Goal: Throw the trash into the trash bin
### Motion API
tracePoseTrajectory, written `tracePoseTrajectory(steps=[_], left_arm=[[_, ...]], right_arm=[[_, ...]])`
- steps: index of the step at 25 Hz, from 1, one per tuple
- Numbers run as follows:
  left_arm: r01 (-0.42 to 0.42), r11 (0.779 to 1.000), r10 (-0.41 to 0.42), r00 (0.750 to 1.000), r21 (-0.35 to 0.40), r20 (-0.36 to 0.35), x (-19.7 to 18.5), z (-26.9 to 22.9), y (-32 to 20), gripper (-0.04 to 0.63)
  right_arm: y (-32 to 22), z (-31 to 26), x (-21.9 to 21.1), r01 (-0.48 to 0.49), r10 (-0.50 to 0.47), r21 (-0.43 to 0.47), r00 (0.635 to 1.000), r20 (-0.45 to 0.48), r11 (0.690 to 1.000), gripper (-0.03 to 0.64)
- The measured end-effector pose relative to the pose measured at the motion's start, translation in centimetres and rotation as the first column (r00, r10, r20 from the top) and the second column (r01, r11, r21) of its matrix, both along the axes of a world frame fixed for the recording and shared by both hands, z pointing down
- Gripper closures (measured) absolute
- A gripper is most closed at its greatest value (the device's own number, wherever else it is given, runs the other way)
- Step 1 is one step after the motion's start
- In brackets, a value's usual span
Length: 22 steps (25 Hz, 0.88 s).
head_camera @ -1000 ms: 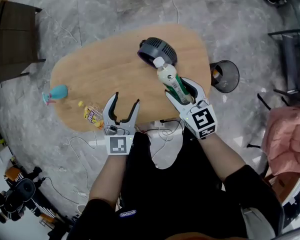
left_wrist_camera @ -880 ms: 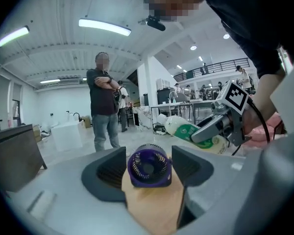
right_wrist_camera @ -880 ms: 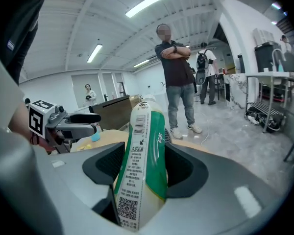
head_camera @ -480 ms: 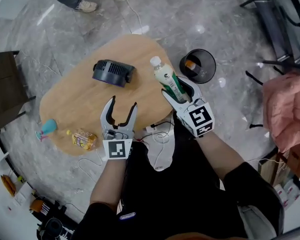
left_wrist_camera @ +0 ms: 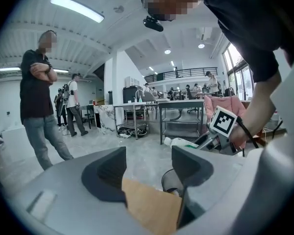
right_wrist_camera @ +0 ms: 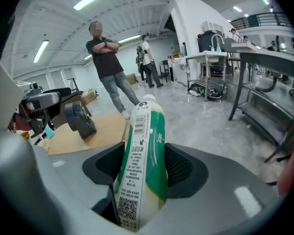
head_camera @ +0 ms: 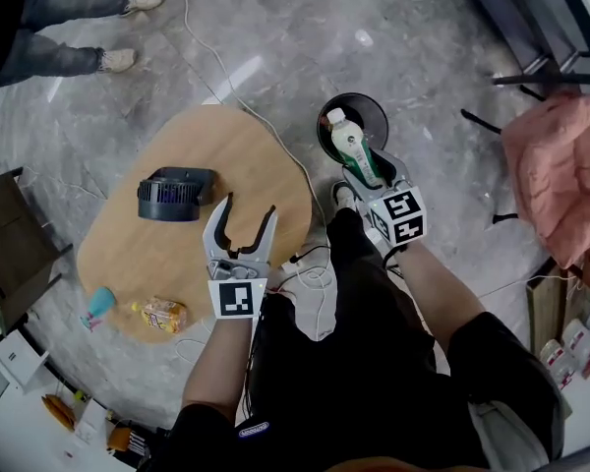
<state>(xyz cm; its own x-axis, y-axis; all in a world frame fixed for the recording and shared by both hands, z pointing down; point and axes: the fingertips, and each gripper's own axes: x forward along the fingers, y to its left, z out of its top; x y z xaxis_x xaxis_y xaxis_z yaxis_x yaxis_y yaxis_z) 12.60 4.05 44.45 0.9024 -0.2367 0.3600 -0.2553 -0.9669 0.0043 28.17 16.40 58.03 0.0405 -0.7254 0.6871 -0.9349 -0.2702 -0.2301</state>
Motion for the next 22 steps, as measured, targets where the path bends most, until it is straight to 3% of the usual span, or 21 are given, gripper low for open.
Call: tracePoseTrajectory(steps=[7,14,22], left_arm=[[-0.025,0.999,0.026,0.999,-0.026,0.036,3.1,1.2,0.6,0.189],[-0.009,0.999,0.015,0.994,-0.052,0.109,2.2,3.0,0.8,0.189],[0.041,0.995,-0.025,0.986,-0.094,0.168,-0.5,4.5,1.6,0.189]], right_arm=[[3.3,10.8,5.0,-0.083,0.11,-0.21,0.987,0.12,0.974,0.331],[4.4,21.8,7.6,-0.06,0.179,-0.456,0.958,0.223,0.888,0.331],[4.2,29.2,8.1,-0.049,0.336,-0.611,0.868,0.366,0.79,0.331]])
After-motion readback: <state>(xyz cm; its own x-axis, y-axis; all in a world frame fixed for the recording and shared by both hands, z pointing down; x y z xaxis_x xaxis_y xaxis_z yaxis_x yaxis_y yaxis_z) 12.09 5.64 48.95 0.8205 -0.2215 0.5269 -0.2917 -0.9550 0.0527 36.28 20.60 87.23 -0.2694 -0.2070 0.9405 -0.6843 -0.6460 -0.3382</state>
